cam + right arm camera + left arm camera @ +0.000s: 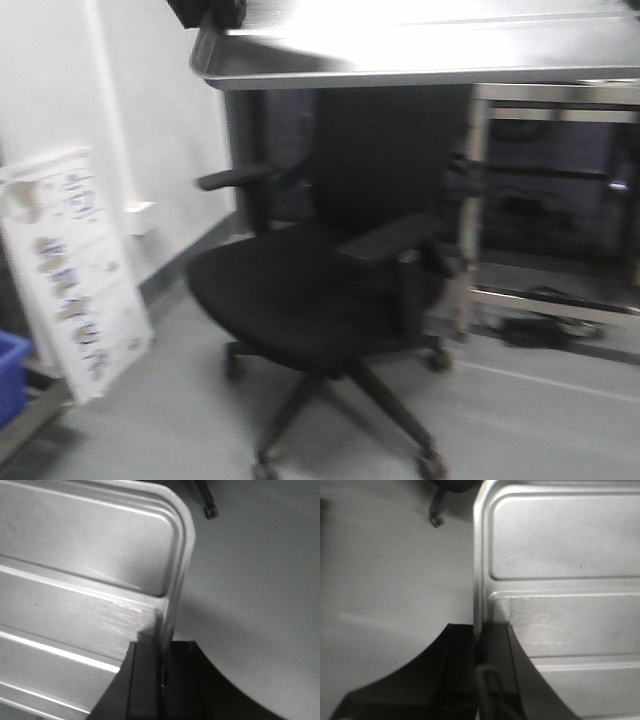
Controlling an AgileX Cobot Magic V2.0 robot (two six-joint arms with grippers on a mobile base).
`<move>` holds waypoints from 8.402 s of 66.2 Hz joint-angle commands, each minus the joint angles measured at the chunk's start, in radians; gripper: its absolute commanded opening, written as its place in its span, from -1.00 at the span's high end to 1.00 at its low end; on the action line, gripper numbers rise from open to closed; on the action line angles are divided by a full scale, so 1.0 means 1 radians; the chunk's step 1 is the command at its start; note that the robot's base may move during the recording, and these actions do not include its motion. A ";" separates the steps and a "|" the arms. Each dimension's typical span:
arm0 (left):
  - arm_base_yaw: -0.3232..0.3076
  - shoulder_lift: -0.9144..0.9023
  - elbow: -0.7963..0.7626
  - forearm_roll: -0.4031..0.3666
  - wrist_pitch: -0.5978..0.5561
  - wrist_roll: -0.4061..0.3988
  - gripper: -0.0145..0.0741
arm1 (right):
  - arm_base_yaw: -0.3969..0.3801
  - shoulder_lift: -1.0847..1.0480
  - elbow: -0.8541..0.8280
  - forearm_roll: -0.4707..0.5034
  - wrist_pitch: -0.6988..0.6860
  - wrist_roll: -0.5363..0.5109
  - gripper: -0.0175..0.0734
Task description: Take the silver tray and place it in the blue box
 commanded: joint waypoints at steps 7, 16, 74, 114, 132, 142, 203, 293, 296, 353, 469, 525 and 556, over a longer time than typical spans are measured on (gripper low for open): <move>-0.007 -0.039 -0.027 0.036 -0.036 0.012 0.91 | 0.003 -0.026 -0.029 -0.008 -0.040 -0.027 0.49; -0.007 -0.039 -0.027 0.036 -0.036 0.012 0.91 | 0.003 -0.026 -0.029 -0.008 -0.040 -0.027 0.49; -0.007 -0.039 -0.027 0.036 -0.036 0.012 0.91 | 0.003 -0.026 -0.029 -0.008 -0.040 -0.027 0.49; -0.007 -0.039 -0.027 0.036 -0.036 0.012 0.91 | 0.003 -0.026 -0.029 -0.008 -0.040 -0.027 0.49; -0.007 -0.039 -0.027 0.036 -0.036 0.012 0.91 | 0.003 -0.026 -0.029 -0.008 -0.040 -0.027 0.49; -0.007 -0.039 -0.027 0.036 -0.036 0.012 0.91 | 0.003 -0.026 -0.029 -0.008 -0.040 -0.027 0.49; -0.007 -0.039 -0.027 0.036 -0.036 0.012 0.91 | 0.003 -0.026 -0.029 -0.008 -0.040 -0.027 0.49; 0.020 -0.026 -0.155 0.084 -0.112 0.047 0.91 | 0.001 -0.003 -0.174 -0.009 -0.071 -0.027 0.49; 0.035 -0.012 -0.170 0.080 -0.114 0.053 0.91 | -0.001 0.014 -0.198 -0.009 -0.070 -0.027 0.49; 0.217 0.392 -0.246 -0.076 -0.262 0.151 0.91 | -0.059 0.539 -0.302 -0.056 -0.164 -0.028 0.49; 0.162 -0.330 0.314 -0.080 -0.357 0.353 0.89 | -0.057 -0.245 0.207 -0.093 -0.387 -0.028 0.50; 0.162 -1.048 0.898 -0.098 -0.690 0.472 0.89 | -0.057 -0.999 0.599 -0.093 -0.449 -0.092 0.50; 0.162 -1.048 0.933 -0.098 -0.692 0.472 0.89 | -0.057 -0.999 0.599 -0.093 -0.444 -0.092 0.50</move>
